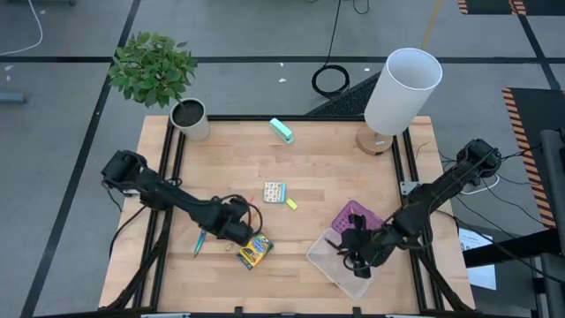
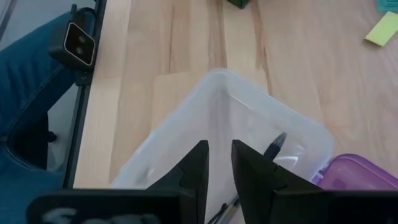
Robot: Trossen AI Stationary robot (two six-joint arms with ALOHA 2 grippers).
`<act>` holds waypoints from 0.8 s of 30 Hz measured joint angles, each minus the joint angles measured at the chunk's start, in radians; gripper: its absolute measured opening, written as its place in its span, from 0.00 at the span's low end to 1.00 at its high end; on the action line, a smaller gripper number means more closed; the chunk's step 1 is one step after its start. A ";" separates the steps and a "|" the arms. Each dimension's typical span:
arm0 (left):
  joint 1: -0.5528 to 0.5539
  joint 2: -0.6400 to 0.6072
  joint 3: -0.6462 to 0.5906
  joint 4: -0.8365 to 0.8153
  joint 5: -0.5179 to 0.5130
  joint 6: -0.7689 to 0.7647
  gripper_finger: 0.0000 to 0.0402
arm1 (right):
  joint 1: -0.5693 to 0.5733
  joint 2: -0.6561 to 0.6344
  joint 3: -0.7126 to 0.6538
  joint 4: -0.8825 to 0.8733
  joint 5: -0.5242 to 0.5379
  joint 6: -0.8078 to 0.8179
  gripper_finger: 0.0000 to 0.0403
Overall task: Pack school essentials
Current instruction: Put the pink pencil into the violet supply box
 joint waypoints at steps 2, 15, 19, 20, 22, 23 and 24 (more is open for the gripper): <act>-0.001 0.006 0.000 -0.013 0.009 -0.008 0.56 | -0.002 0.000 0.000 0.000 0.000 0.000 0.16; -0.063 0.009 0.000 -0.003 -0.029 -0.086 0.55 | -0.090 0.000 0.000 0.175 -0.001 -0.276 0.16; -0.085 0.024 0.000 -0.003 -0.051 -0.111 0.55 | -0.128 0.000 0.000 0.222 -0.001 -0.343 0.16; -0.089 0.031 0.000 -0.006 -0.051 -0.112 0.55 | -0.135 0.000 0.000 0.227 -0.001 -0.351 0.16; -0.090 0.048 0.000 -0.004 -0.050 -0.112 0.55 | -0.146 0.000 0.000 0.229 -0.001 -0.354 0.16; -0.088 0.059 0.000 -0.003 -0.048 -0.112 0.55 | -0.150 0.000 0.000 0.230 -0.001 -0.351 0.16; -0.085 0.072 0.000 -0.005 -0.042 -0.111 0.55 | -0.152 0.000 0.000 0.230 -0.001 -0.347 0.16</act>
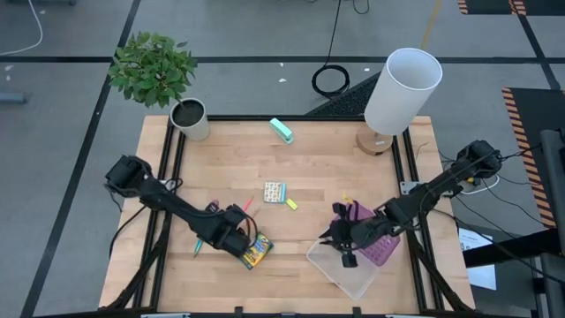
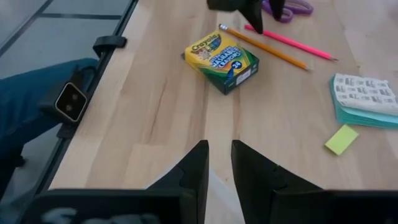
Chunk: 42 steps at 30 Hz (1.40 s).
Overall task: Pack school essentials
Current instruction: Put the pink pencil into the violet supply box
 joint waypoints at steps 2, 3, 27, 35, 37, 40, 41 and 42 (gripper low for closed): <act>0.010 0.016 -0.001 -0.001 0.021 0.015 0.55 | 0.000 0.000 0.000 0.001 0.000 0.001 0.16; 0.015 0.020 -0.001 -0.001 0.029 0.023 0.55 | 0.000 0.000 0.000 0.001 0.000 0.000 0.16; 0.032 0.024 -0.053 0.066 0.059 -0.024 0.55 | 0.001 0.000 0.000 0.002 -0.003 0.009 0.16; 0.032 0.025 -0.053 0.088 0.062 -0.023 0.38 | 0.001 0.000 0.000 0.002 -0.003 0.010 0.16; 0.032 0.026 -0.053 0.092 0.064 -0.023 0.32 | 0.001 0.000 0.000 0.002 -0.003 0.010 0.16; 0.031 0.027 -0.053 0.094 0.064 -0.019 0.26 | 0.001 0.000 0.000 0.002 -0.003 0.010 0.16; 0.031 0.027 -0.053 0.093 0.064 -0.018 0.24 | 0.001 0.000 0.000 0.002 -0.004 0.010 0.16; 0.031 0.027 -0.053 0.093 0.064 -0.018 0.23 | 0.001 0.000 0.000 0.001 -0.004 0.010 0.16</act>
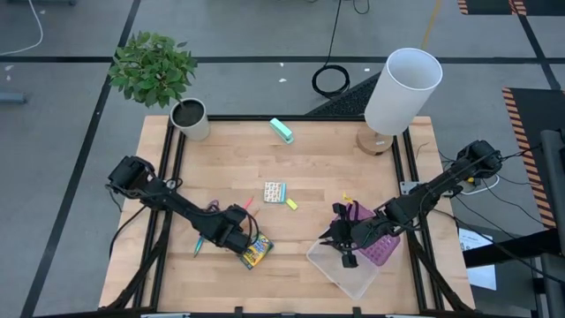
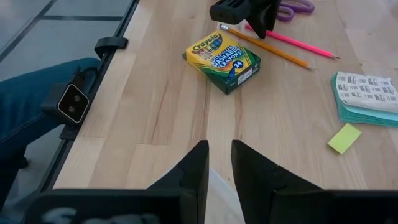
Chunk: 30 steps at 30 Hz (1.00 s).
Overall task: Pack school essentials
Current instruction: Put the pink pencil into the violet supply box
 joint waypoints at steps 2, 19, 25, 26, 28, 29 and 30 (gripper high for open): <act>0.000 0.000 0.000 0.003 0.000 0.006 0.20 | 0.000 0.000 0.000 0.000 0.000 0.000 0.16; 0.006 0.001 -0.002 0.013 -0.029 0.035 0.06 | 0.000 0.000 0.000 0.000 0.000 -0.001 0.16; 0.008 -0.023 -0.007 -0.004 -0.045 0.035 0.05 | 0.000 0.000 0.000 0.000 0.001 -0.003 0.16; 0.009 -0.031 -0.007 -0.008 -0.051 0.035 0.05 | 0.000 0.000 0.000 0.000 0.001 -0.003 0.16; 0.009 -0.048 -0.006 -0.001 -0.065 0.035 0.05 | 0.000 0.000 0.000 0.000 0.001 -0.003 0.16; 0.009 -0.058 -0.006 -0.003 -0.067 0.037 0.05 | 0.000 0.000 0.000 0.000 0.001 -0.003 0.16; 0.008 -0.069 -0.006 -0.006 -0.068 0.046 0.05 | 0.000 0.000 0.000 0.000 0.001 -0.003 0.16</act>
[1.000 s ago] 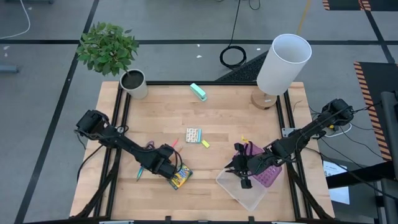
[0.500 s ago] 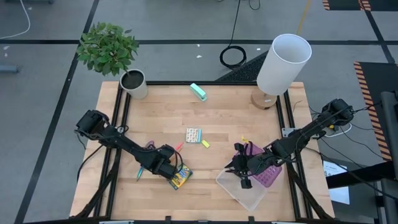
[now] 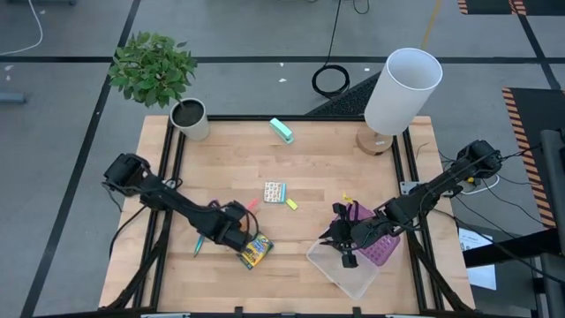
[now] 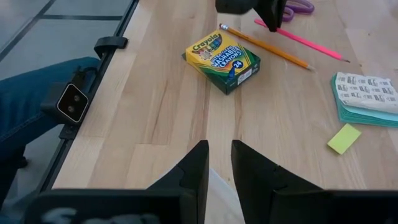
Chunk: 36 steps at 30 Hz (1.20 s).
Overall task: Pack school essentials
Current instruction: Put the pink pencil into the violet supply box
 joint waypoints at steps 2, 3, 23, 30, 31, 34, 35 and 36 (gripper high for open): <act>0.003 -0.017 0.000 0.005 -0.003 0.008 0.05 | 0.000 0.000 0.000 0.000 0.000 0.000 0.16; 0.005 -0.030 0.001 0.003 -0.008 0.009 0.05 | 0.000 0.000 0.000 0.000 0.000 -0.001 0.16; 0.008 -0.191 0.071 0.195 -0.049 0.298 0.05 | -0.021 0.000 0.000 0.230 0.112 -0.152 0.16; 0.008 -0.185 0.203 0.195 -0.084 0.436 0.05 | -0.024 -0.006 0.000 0.292 0.166 -0.236 0.16; 0.008 -0.185 0.215 0.194 -0.090 0.455 0.05 | -0.024 -0.011 0.000 0.296 0.186 -0.247 0.16; 0.008 -0.185 0.240 0.190 -0.095 0.509 0.05 | -0.023 -0.034 0.000 0.309 0.227 -0.281 0.16; 0.008 -0.185 0.245 0.191 -0.095 0.523 0.05 | -0.018 -0.040 0.000 0.314 0.245 -0.294 0.16; 0.008 -0.185 0.246 0.191 -0.097 0.533 0.05 | -0.013 -0.048 0.000 0.314 0.257 -0.306 0.16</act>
